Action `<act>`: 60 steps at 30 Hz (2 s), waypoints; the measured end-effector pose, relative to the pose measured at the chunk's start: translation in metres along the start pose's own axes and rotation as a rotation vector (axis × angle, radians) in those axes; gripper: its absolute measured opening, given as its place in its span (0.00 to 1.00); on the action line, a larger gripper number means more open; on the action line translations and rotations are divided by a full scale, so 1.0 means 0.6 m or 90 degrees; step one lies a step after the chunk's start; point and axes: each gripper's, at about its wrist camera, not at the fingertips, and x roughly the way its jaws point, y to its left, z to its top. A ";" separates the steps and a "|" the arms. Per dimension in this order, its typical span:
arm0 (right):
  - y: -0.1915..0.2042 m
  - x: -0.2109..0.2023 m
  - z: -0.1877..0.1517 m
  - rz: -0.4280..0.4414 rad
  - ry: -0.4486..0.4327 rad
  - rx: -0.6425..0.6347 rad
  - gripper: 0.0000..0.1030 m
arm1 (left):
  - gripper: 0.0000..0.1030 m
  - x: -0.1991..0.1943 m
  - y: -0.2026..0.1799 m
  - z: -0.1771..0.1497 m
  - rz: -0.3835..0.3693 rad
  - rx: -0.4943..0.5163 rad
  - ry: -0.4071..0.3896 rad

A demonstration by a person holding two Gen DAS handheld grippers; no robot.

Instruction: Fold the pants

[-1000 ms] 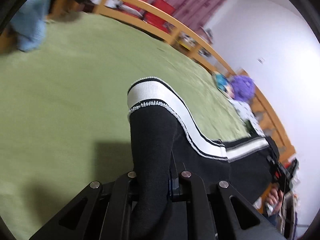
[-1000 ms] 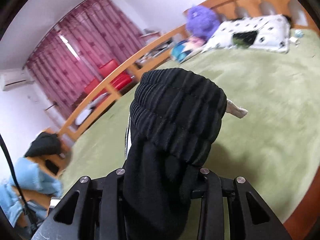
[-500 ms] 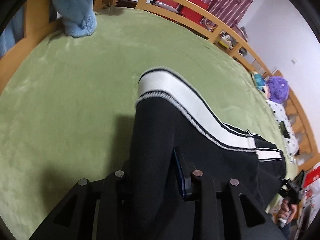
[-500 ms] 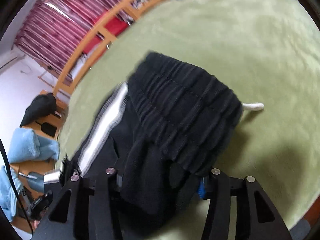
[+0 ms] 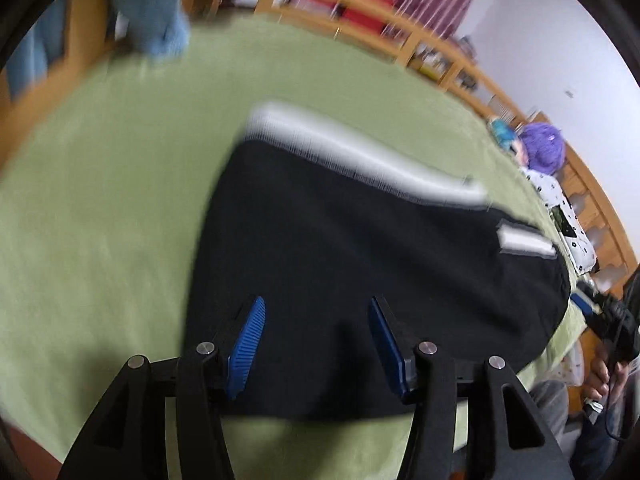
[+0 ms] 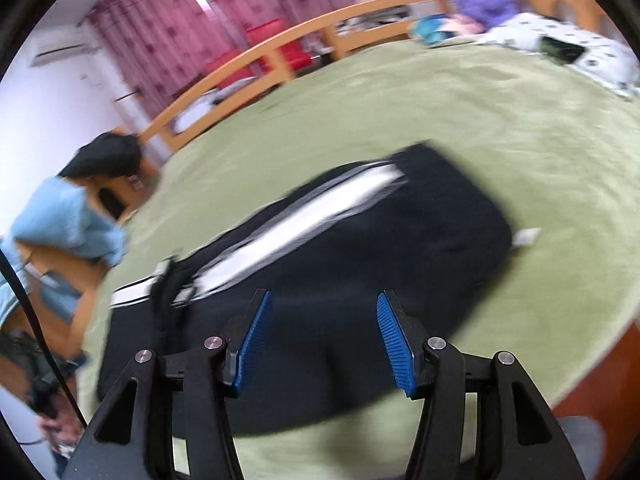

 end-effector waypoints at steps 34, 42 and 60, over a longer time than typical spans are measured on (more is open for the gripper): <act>0.193 0.194 -0.095 0.144 0.156 -0.022 0.46 | 0.56 -0.056 0.114 -0.081 -0.095 -0.170 -0.063; 0.186 0.129 -0.148 0.126 0.136 -0.106 0.48 | 0.60 0.004 0.105 -0.064 -0.149 -0.205 -0.071; 0.155 0.119 -0.145 0.068 0.139 -0.091 0.28 | 0.51 0.037 0.103 -0.052 -0.178 -0.273 -0.085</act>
